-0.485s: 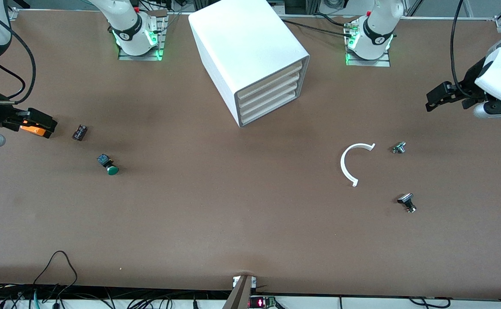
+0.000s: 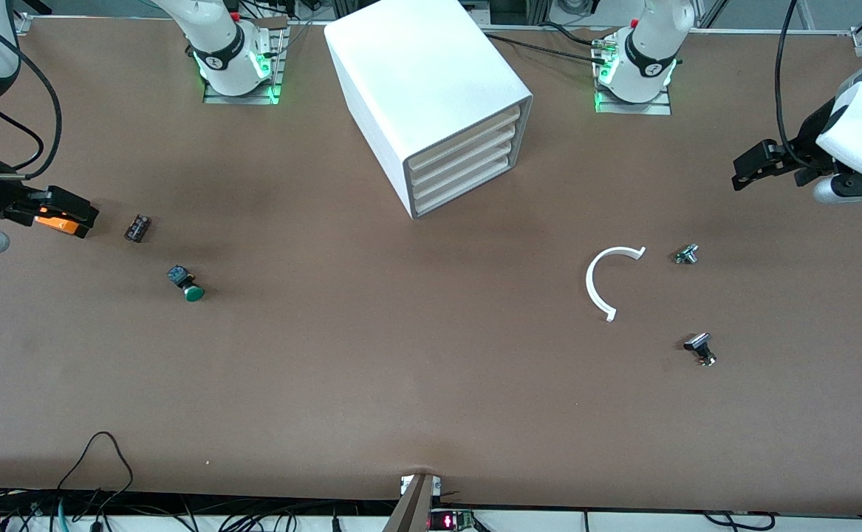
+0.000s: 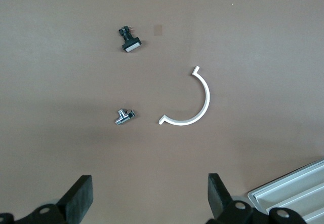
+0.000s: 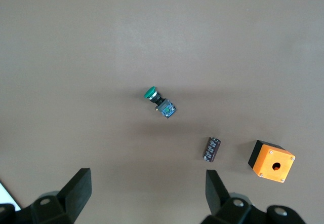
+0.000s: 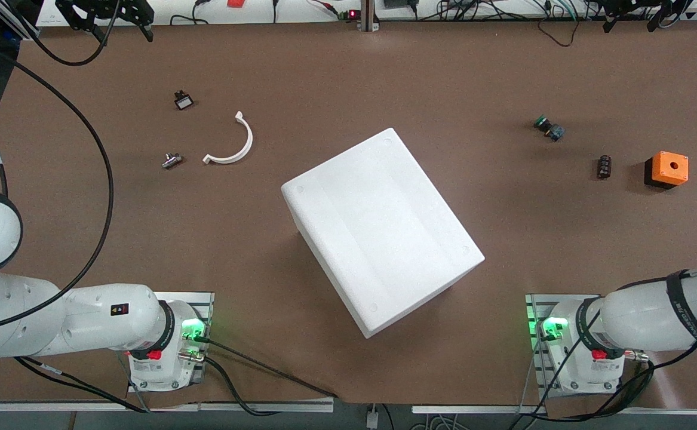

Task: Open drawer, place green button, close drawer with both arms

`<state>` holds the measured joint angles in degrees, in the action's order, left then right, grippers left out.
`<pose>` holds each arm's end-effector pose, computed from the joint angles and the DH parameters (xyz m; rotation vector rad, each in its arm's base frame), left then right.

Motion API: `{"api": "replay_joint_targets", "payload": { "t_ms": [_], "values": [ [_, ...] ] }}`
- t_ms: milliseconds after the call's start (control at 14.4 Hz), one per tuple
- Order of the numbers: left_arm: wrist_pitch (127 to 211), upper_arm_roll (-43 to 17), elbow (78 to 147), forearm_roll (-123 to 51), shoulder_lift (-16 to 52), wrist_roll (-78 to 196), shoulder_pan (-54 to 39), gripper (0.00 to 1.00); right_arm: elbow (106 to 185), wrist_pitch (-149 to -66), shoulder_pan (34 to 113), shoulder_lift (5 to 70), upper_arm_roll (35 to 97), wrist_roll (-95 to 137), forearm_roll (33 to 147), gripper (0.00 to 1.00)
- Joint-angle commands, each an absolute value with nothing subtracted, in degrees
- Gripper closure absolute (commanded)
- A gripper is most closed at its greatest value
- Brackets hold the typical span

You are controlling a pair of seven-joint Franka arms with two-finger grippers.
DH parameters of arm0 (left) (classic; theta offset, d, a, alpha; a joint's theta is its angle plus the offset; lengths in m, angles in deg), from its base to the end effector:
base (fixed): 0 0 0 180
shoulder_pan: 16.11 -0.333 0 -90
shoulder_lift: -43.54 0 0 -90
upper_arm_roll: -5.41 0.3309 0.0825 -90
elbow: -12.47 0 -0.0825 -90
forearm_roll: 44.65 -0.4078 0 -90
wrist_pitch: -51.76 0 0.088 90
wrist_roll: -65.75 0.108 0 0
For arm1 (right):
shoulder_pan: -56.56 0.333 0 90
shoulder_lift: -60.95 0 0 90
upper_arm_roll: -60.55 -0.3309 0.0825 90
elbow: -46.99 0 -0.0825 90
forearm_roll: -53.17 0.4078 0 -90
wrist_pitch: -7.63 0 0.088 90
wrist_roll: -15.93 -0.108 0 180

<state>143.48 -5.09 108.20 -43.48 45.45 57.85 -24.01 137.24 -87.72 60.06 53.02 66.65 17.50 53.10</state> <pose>0.5672 -0.0295 0.6101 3.1267 0.1466 -0.0600 0.6247 -0.0245 0.5612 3.1264 -0.0269 -0.0769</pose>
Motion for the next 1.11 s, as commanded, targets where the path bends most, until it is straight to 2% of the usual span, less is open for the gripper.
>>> {"api": "replay_joint_targets", "payload": {
  "t_ms": [0,1039],
  "values": [
    [141.14,-5.31,104.75,-45.53,43.54,56.78,-23.67,0.0,137.25,-87.73,59.72,53.65,66.44,18.48,52.82,0.0],
    [141.05,-5.31,104.66,-45.53,43.45,56.78,-23.67,0.0,137.25,-87.64,59.54,52.25,66.44,18.13,52.82,0.0]
  ]
}}
